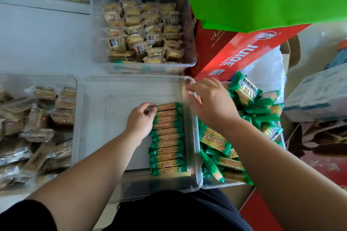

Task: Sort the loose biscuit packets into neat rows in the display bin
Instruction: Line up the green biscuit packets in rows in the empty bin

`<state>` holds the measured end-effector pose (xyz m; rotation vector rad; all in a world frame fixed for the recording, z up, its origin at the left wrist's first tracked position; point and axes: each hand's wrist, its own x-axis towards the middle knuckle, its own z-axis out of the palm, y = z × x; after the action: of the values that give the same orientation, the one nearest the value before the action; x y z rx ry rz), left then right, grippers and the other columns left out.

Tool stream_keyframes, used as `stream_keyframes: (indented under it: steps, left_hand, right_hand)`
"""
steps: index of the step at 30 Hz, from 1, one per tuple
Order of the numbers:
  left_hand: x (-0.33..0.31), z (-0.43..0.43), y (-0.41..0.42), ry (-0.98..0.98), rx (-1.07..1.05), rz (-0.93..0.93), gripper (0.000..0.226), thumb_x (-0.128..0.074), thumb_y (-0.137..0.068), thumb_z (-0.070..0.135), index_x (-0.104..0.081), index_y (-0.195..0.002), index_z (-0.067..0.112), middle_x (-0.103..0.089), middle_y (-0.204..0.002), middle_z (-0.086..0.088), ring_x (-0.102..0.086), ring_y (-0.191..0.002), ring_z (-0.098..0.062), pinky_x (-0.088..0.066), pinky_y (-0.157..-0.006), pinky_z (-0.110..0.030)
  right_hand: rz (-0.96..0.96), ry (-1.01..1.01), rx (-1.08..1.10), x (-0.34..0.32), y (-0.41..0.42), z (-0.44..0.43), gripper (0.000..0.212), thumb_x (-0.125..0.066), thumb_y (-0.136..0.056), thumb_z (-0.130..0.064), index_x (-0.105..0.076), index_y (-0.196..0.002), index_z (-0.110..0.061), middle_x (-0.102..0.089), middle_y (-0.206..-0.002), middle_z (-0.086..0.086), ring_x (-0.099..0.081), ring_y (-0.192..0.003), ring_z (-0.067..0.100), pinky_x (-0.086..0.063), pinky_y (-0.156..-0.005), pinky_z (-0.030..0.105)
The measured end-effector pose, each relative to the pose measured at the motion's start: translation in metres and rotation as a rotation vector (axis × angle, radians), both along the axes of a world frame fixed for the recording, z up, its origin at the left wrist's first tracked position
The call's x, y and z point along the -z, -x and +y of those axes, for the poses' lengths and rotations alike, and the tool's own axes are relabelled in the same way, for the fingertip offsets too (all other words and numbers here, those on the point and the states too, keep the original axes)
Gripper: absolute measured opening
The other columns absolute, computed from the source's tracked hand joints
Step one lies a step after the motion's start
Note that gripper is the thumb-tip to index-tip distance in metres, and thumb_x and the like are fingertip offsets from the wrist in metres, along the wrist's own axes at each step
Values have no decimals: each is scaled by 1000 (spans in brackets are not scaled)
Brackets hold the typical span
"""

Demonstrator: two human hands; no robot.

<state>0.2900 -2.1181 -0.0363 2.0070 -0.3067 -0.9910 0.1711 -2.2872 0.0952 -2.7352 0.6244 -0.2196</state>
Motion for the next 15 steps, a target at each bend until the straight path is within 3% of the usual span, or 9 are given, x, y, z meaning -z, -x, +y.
stream_keyframes:
  steps: [3, 7, 9, 11, 15]
  left_hand:
    - [3, -4, 0, -37, 13, -4, 14, -58, -104, 29, -65, -115, 28, -68, -103, -4, -64, -82, -18, -47, -60, -25]
    - [7, -5, 4, -19, 32, 86, 24, -63, -101, 32, -61, -125, 28, -67, -113, -7, -68, -92, -22, -54, -72, -31]
    - [9, -1, 6, -18, 62, 123, 39, -69, -96, 35, -56, -133, 35, -61, -123, -7, -68, -100, -22, -58, -88, -42]
    - [11, 4, 10, -33, 73, 128, 55, -72, -94, 34, -47, -141, 43, -54, -131, -5, -64, -110, -23, -55, -98, -50]
    - [8, 12, 19, -16, 103, 149, 73, -70, -96, 30, -27, -153, 44, -39, -140, -2, -53, -123, -22, -51, -105, -51]
  right_hand:
    - [61, -60, 191, -6, 42, -23, 31, -67, -91, -24, -70, -122, -23, -67, -117, 1, -60, -110, 27, -48, -95, 37]
    - [506, -187, 241, 4, 77, -36, 95, -73, -77, -65, -36, -155, -24, -40, -154, 0, -35, -142, 26, -33, -116, 43]
    - [528, -246, 195, 7, 85, -32, 115, -70, -65, -80, -25, -158, -31, -29, -158, -4, -29, -144, 23, -32, -118, 45]
    - [462, -259, 190, 5, 90, -29, 117, -68, -57, -86, -31, -155, -33, -32, -151, -5, -30, -141, 21, -32, -118, 44]
    - [501, -203, 123, 4, 95, -23, 101, -68, -57, -86, -45, -140, -33, -45, -136, -9, -40, -128, 18, -37, -111, 42]
